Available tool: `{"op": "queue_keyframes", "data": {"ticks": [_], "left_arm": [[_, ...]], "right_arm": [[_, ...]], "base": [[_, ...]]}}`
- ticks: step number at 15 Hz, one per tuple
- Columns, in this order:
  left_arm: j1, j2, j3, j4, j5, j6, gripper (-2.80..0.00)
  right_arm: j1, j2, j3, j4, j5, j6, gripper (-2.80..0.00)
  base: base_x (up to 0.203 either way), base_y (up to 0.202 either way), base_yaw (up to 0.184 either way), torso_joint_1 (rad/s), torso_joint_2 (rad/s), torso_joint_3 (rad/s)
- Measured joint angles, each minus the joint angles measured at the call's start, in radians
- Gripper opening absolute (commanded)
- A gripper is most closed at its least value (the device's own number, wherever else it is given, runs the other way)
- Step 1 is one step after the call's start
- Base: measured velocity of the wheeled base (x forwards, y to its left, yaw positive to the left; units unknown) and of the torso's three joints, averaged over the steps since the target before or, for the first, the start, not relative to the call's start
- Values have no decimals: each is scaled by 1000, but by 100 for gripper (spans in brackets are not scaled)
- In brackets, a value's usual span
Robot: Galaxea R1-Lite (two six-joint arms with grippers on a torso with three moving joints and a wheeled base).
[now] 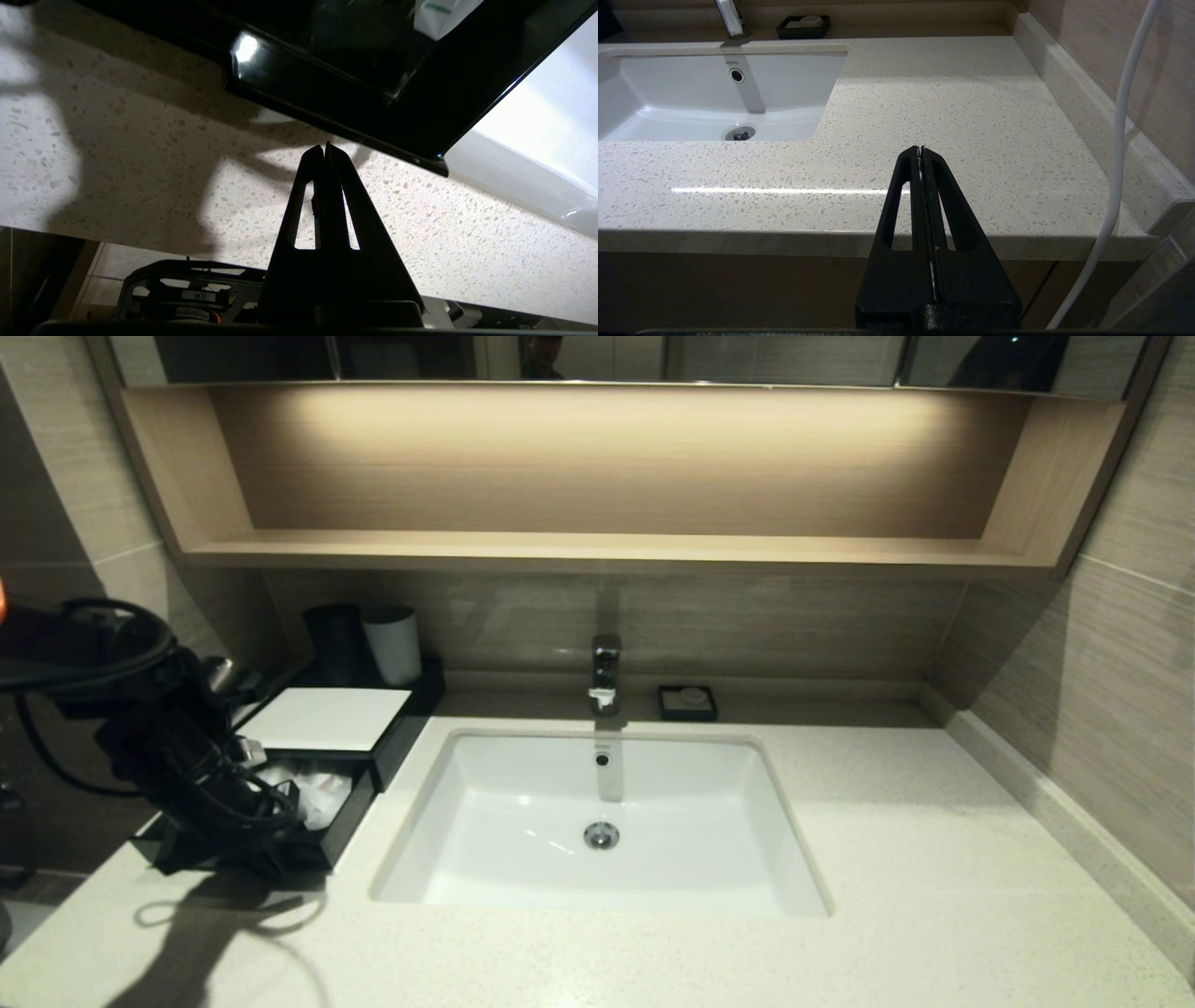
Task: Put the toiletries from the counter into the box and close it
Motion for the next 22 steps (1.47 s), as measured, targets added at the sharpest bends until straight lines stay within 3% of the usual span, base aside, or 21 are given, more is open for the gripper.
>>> {"op": "queue_keyframes", "data": {"ticks": [11, 19, 22], "left_arm": [[0, 51, 1, -101, 18, -23, -280], [0, 50, -11, -106, 19, -22, -280], [0, 53, -6, -164, 18, -23, -280]], "right_arm": [[0, 0, 0, 0, 0, 0, -280], [0, 0, 0, 0, 0, 0, -280], [0, 0, 0, 0, 0, 0, -280]], "base": [[0, 0, 0, 0, 0, 0], [0, 0, 0, 0, 0, 0], [0, 0, 0, 0, 0, 0]]}}
